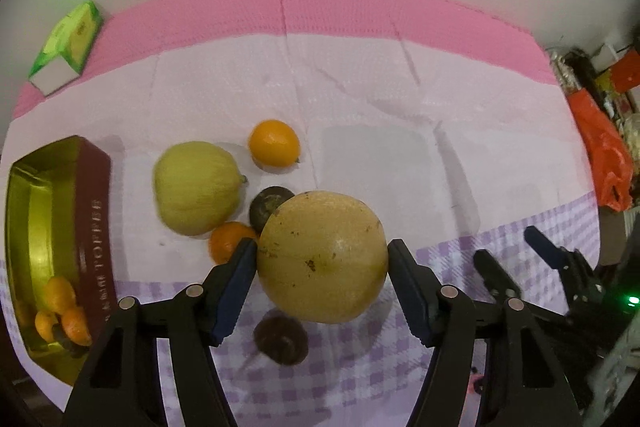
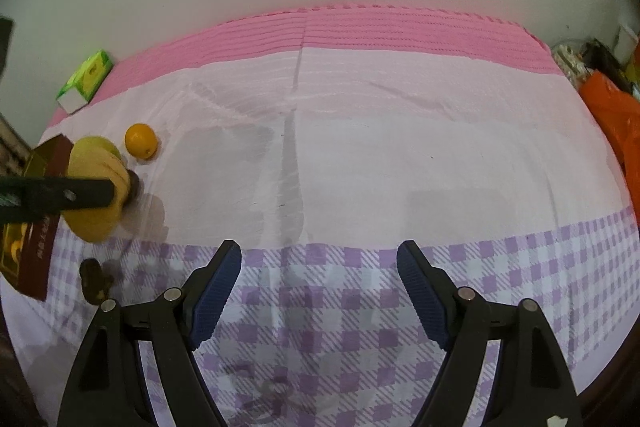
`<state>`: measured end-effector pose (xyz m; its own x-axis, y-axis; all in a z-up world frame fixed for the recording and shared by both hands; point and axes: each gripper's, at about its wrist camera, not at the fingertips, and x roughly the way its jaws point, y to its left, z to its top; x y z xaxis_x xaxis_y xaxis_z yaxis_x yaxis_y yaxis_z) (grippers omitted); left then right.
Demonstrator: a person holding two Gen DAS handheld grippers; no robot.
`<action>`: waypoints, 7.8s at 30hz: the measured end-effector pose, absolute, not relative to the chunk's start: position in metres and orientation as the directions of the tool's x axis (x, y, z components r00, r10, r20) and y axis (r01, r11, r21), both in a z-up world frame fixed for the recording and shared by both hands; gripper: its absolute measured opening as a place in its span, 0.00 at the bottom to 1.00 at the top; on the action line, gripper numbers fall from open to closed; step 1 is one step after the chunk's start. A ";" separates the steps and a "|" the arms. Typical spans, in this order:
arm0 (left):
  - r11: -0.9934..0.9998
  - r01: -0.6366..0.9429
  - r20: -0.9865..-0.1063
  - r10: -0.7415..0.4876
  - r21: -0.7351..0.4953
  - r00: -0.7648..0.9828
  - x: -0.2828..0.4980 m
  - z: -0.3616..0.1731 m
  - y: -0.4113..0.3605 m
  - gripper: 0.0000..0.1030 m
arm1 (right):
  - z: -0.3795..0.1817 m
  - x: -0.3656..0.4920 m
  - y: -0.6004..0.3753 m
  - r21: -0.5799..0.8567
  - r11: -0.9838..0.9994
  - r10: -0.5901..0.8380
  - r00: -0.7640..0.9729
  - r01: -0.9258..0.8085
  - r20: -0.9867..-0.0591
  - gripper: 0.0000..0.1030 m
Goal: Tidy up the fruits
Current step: 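Lift the pale round fruit with the left gripper and carry it over the tray, then lower the pale fruit into the tray with left while right grasps the dark mangosteen, then carry the mangosteen over the tray with right while left opens and withdraws, then lower the mangosteen into the tray and open the right gripper, then move the right gripper back to the mandarin on the cloth, then close the right gripper around the mandarin and lift it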
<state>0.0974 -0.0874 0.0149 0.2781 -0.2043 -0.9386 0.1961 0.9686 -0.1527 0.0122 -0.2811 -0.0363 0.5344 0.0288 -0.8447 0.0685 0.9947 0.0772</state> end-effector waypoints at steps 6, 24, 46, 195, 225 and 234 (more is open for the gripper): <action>0.973 0.177 -0.918 -0.200 -0.146 0.342 0.083 0.040 -0.059 0.65 | -0.034 0.010 -0.260 0.049 0.999 0.049 0.554 -0.015 -0.831 0.76; 0.995 -0.070 -0.899 -0.034 -0.072 0.437 0.070 0.052 0.088 0.65 | -0.023 -0.009 -0.182 0.093 0.952 0.247 0.553 -0.292 -0.796 0.75; 0.967 -0.250 -0.925 0.053 -0.047 0.376 0.066 0.012 0.185 0.65 | -0.045 -0.009 -0.101 0.021 0.895 0.262 0.486 -0.446 -0.834 0.72; 0.929 -0.363 -0.856 0.126 -0.076 0.502 -0.016 -0.008 0.263 0.79 | -0.013 0.062 -0.102 -0.004 0.957 0.166 0.559 -0.290 -0.812 0.38; 0.933 -0.355 -0.867 0.128 -0.060 0.482 -0.011 -0.016 0.260 0.79 | -0.056 0.059 -0.067 0.083 0.952 0.227 0.496 -0.295 -0.838 0.40; 0.933 -0.356 -0.865 0.132 -0.057 0.484 -0.011 -0.016 0.259 0.79 | -0.062 0.056 -0.068 0.065 0.952 0.215 0.499 -0.301 -0.840 0.36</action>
<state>-0.0111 0.2595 -0.0160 0.4843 0.1322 -0.8649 -0.3556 0.9329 -0.0565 0.0564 -0.0681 -0.0622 0.4986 0.2150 -0.8398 -0.3006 0.9515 0.0651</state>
